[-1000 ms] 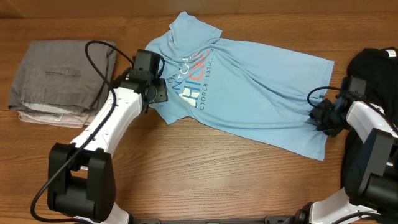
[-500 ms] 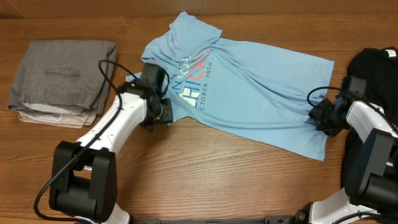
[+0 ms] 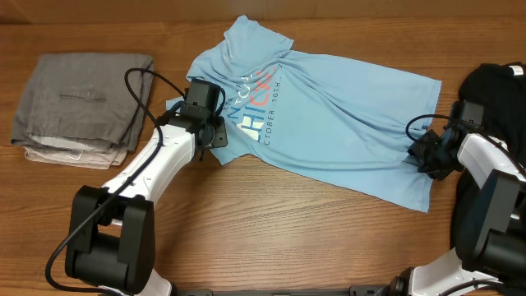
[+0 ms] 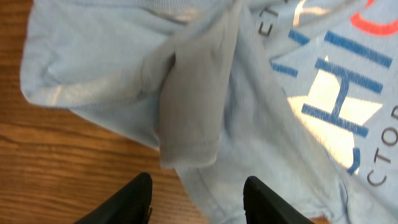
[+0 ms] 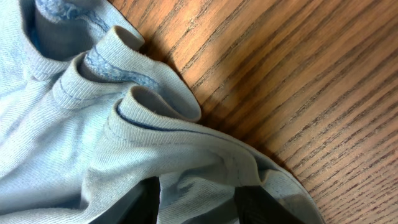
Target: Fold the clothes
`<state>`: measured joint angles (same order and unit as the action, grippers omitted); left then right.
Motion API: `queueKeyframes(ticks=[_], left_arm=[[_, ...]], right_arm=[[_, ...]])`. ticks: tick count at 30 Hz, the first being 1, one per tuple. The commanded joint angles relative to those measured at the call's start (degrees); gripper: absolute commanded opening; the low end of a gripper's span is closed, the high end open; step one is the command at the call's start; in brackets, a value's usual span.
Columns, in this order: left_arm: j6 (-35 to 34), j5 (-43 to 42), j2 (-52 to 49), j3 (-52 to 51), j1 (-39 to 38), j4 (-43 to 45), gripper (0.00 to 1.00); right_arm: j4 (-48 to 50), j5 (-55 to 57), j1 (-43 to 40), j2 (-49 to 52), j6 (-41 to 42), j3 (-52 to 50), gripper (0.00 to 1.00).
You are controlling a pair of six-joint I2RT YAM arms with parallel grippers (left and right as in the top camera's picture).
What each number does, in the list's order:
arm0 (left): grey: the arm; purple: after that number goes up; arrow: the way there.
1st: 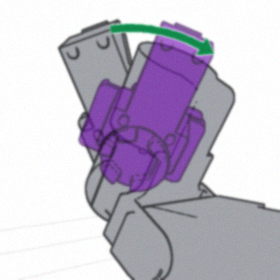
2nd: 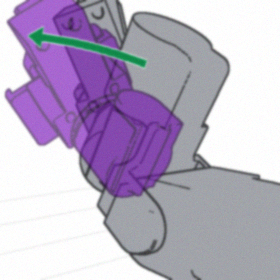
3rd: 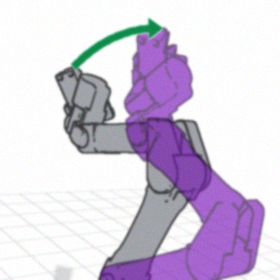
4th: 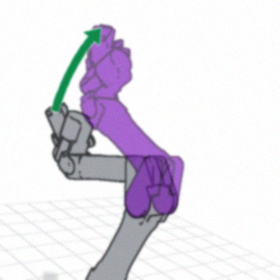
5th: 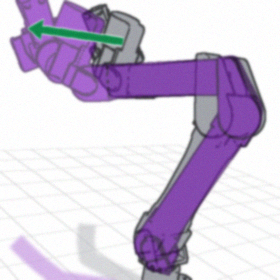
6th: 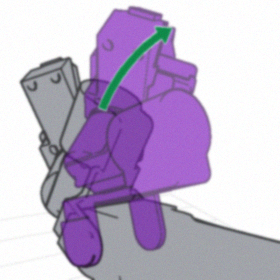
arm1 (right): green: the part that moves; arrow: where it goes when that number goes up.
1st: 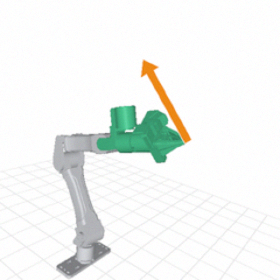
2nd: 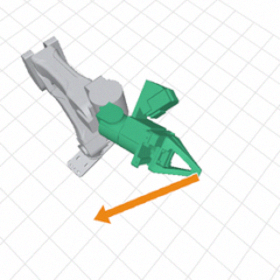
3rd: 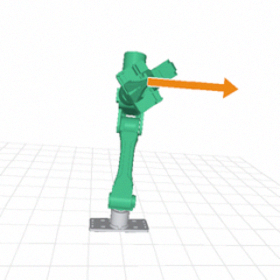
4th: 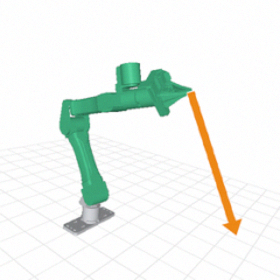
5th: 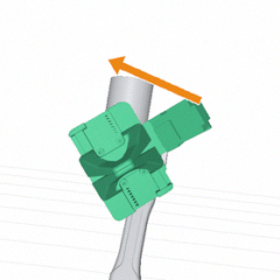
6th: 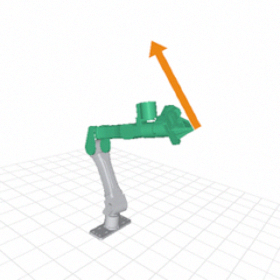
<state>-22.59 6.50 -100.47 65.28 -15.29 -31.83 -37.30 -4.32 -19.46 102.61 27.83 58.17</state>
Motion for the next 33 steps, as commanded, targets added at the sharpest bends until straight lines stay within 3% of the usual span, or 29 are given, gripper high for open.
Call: queueKeyframes(ticks=[1,33], left_arm=[[0.33,2.93,-2.16,-0.31,0.02,1.64,0.52],[0.28,-1.25,-5.92,-0.31,4.11,6.99,0.43]], right_arm=[[-0.74,-0.13,0.0,1.88,-0.02,-0.79,0.44],[-0.7,-0.11,0.0,1.88,-0.04,-0.79,0.45]])
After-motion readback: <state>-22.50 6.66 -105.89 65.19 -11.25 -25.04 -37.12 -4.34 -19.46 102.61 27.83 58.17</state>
